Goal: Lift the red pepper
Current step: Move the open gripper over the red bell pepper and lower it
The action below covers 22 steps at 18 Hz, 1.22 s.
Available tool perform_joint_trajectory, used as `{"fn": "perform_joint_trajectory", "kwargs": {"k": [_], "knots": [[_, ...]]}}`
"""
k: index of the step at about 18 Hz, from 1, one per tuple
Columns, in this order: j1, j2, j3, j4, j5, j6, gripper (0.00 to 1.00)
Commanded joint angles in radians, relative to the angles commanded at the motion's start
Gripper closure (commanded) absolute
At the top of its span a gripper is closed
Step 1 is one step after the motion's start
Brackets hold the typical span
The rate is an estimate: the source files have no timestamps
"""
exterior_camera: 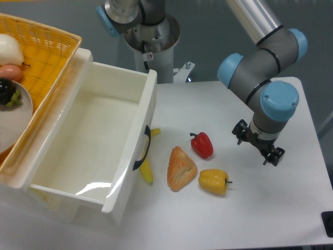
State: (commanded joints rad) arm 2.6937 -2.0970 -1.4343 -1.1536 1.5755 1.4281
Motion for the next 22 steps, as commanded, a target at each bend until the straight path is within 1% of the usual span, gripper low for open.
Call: {"fn": "perform_joint_trajectory", "kwargs": {"k": [3,5,8,10,12,14,15,17,19,21,22], "knots": [[0.008,0.000,-0.002,0.000,-0.002,0.000,0.00],[0.011,0.011,-0.018,0.000,-0.002,0.000,0.00],[0.031,0.044,-0.095,0.005,-0.009,-0.012,0.00],[0.052,0.060,-0.124,0.014,-0.032,-0.037,0.00],[0.055,0.081,-0.152,0.012,-0.034,-0.112,0.00],[0.046,0.094,-0.163,0.011,-0.028,-0.182,0.00],[0.038,0.095,-0.170,0.009,-0.025,-0.260,0.00],[0.017,0.104,-0.190,0.011,-0.028,-0.468,0.00],[-0.012,0.112,-0.210,0.008,-0.025,-0.615,0.00],[-0.038,0.132,-0.238,0.005,-0.023,-0.678,0.00],[-0.040,0.141,-0.250,-0.005,-0.022,-0.699,0.00]]}}
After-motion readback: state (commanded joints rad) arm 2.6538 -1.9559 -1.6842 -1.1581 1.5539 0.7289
